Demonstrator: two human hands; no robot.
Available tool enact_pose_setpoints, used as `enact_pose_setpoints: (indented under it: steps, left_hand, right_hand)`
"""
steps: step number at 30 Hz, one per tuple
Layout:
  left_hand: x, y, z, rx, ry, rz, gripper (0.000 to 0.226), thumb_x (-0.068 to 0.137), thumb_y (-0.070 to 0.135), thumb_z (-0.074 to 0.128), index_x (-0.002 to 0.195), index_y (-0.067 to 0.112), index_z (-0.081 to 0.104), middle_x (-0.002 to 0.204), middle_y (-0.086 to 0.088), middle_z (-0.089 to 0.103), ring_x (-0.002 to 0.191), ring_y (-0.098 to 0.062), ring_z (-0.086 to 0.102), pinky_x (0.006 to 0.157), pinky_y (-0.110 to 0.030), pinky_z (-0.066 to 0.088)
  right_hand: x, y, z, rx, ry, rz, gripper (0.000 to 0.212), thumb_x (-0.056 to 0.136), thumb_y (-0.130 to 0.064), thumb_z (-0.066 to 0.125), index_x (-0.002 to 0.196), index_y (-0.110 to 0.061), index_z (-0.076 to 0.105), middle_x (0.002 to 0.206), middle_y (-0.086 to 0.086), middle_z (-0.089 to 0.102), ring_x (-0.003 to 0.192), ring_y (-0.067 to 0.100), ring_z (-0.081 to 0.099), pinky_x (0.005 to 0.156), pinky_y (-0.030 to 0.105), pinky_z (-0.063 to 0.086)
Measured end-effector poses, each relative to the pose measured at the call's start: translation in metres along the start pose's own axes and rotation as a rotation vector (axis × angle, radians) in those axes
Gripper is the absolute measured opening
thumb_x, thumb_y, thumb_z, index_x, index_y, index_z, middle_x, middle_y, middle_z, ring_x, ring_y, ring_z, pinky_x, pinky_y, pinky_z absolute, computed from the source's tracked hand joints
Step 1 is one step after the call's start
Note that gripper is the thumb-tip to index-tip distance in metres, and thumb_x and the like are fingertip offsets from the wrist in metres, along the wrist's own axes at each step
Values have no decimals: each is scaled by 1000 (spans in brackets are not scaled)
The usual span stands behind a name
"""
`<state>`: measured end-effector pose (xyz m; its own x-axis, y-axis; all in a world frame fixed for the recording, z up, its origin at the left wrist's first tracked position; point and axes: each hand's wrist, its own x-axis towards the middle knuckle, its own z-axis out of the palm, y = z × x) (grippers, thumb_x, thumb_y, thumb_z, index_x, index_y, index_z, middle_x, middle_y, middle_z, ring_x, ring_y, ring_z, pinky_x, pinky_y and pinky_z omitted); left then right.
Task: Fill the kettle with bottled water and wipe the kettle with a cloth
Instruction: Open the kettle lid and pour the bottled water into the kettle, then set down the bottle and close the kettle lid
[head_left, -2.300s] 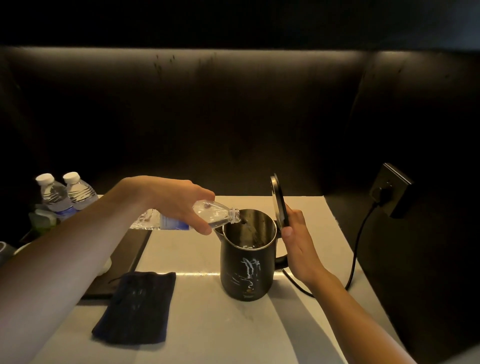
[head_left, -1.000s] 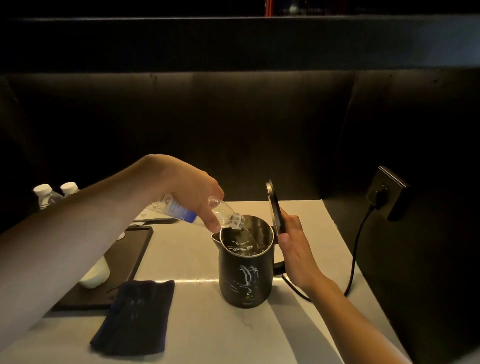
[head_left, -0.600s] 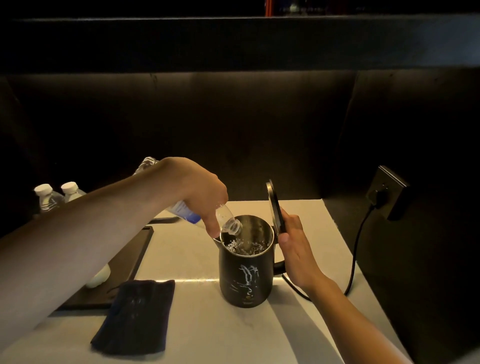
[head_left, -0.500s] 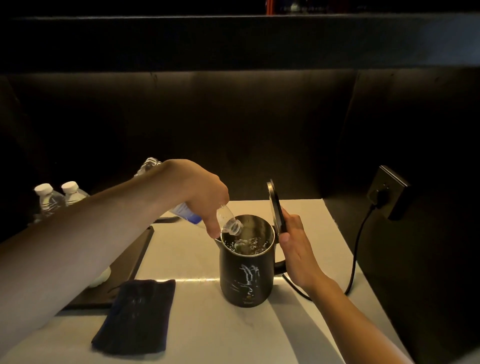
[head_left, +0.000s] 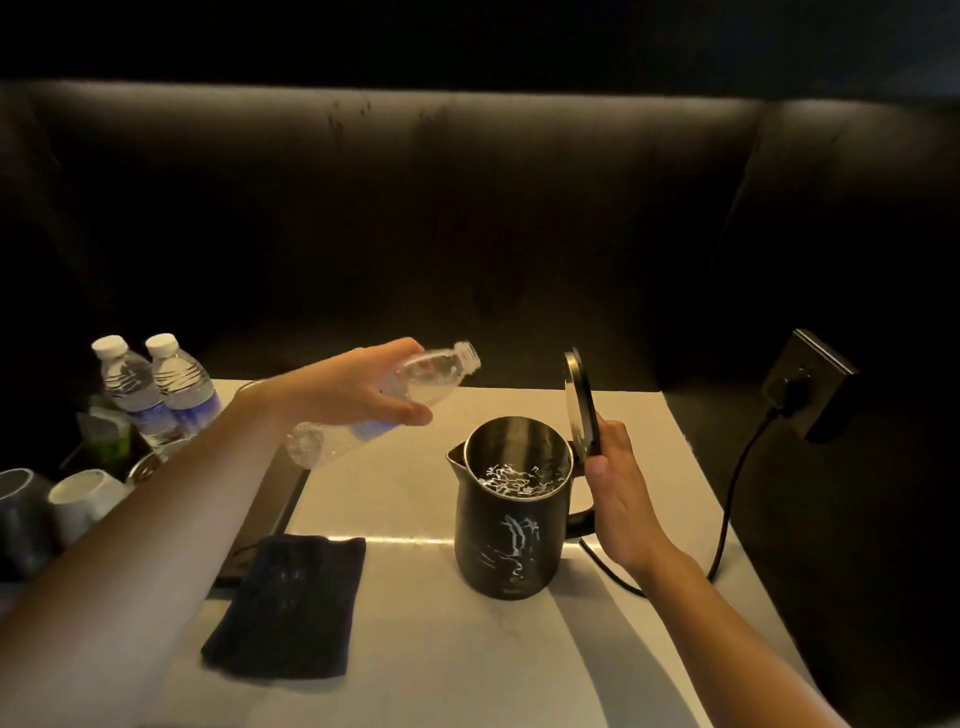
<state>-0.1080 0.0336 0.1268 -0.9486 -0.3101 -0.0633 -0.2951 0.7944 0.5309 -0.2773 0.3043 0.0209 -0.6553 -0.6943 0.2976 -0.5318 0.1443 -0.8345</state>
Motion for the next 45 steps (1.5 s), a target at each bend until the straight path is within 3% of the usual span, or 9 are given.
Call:
enact_pose_setpoints:
  steps: [8,12,16,19,29,35,39,42,45]
  left_hand:
    - [-11,-79,47,-520,442,-135,78,63,63,80,129,40,44,131,-5,53,114,-19,60,84,-30,53]
    - [-17,-105,72,-695,560,-267,72,74,46,86,130,45,42,142,-8,49,123,-30,56,91,-41,56]
    - [-21,-124,89,-706,645,-410,73,82,28,84,138,40,38,149,-11,42,128,-34,51,94,-44,54]
    - [-21,-132,92,-722,673,-474,79,84,27,83,145,35,34,153,-13,38,132,-38,48,103,-53,52]
    - [-14,-141,93,-722,707,-523,83,81,25,85,148,30,36,155,-12,40,135,-37,47,104,-53,51]
    - [-36,-139,99,-711,828,-532,122,68,43,92,158,36,11,156,-11,41,141,-33,43,113,-58,41]
    - [-73,-99,123,-698,1006,-443,90,76,44,80,148,33,26,143,-13,43,130,-29,47,104,-49,46]
    - [-87,-50,155,-703,881,-225,64,77,51,72,131,31,46,119,-6,54,107,-22,58,92,-40,51]
    - [-68,-22,174,-736,596,-132,63,76,62,67,133,39,50,132,5,61,117,-11,61,100,-34,53]
  right_hand:
    - [-3,-7,1,59,32,-2,63,88,-51,32,139,-14,45,121,1,48,111,17,52,96,47,50]
    - [-3,-7,3,49,31,24,62,89,-51,31,138,-15,45,121,1,48,110,19,53,97,49,49]
    - [-2,-8,4,59,20,55,65,85,-52,29,139,-17,43,124,3,48,112,22,52,98,47,49]
    - [-2,-9,4,76,16,89,69,82,-54,28,141,-21,41,128,4,47,115,24,52,97,43,48]
    - [-2,-7,5,69,17,79,52,88,-47,28,135,-28,41,126,1,47,110,15,51,90,32,42]
    - [-2,-6,4,67,14,66,60,86,-52,27,138,-24,41,126,1,47,112,12,50,94,34,44]
    - [-3,-5,3,86,-4,65,68,84,-56,29,144,-23,36,132,-1,44,115,10,48,95,32,43]
    - [-4,-9,0,159,-64,84,74,81,-60,34,149,-30,30,135,-7,41,118,3,46,92,21,36]
    - [-3,-14,-8,249,-134,117,72,82,-60,43,149,-39,29,141,-11,38,119,-6,44,95,24,33]
